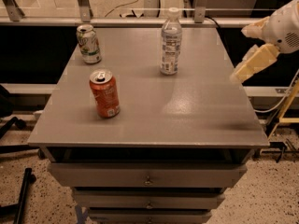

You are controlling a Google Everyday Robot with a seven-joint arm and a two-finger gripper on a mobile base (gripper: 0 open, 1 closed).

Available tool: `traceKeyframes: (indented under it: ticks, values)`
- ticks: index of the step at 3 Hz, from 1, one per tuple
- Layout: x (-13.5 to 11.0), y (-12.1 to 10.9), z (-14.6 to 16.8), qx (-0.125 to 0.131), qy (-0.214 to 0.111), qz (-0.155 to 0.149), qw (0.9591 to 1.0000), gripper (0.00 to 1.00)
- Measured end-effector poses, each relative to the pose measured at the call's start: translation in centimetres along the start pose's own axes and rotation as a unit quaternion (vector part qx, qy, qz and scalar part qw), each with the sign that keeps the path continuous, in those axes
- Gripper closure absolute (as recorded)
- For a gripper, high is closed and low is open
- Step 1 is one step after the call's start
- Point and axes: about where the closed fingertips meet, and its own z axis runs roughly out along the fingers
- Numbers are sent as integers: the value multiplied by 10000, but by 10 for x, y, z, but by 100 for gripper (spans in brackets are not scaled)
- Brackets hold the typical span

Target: Knock blue plastic bottle over

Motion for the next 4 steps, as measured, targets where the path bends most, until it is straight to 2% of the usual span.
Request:
traceKeyframes:
  ticks: [1, 2, 3, 4]
  values:
    - [-18, 5, 25, -160, -239, -20, 9996, 0]
    - [-26, 4, 49, -187, -465, 55, 9987, 0]
    - [-26, 4, 49, -188, -465, 55, 9987, 0]
    - [-28, -18, 53, 18, -755, 77, 9971, 0]
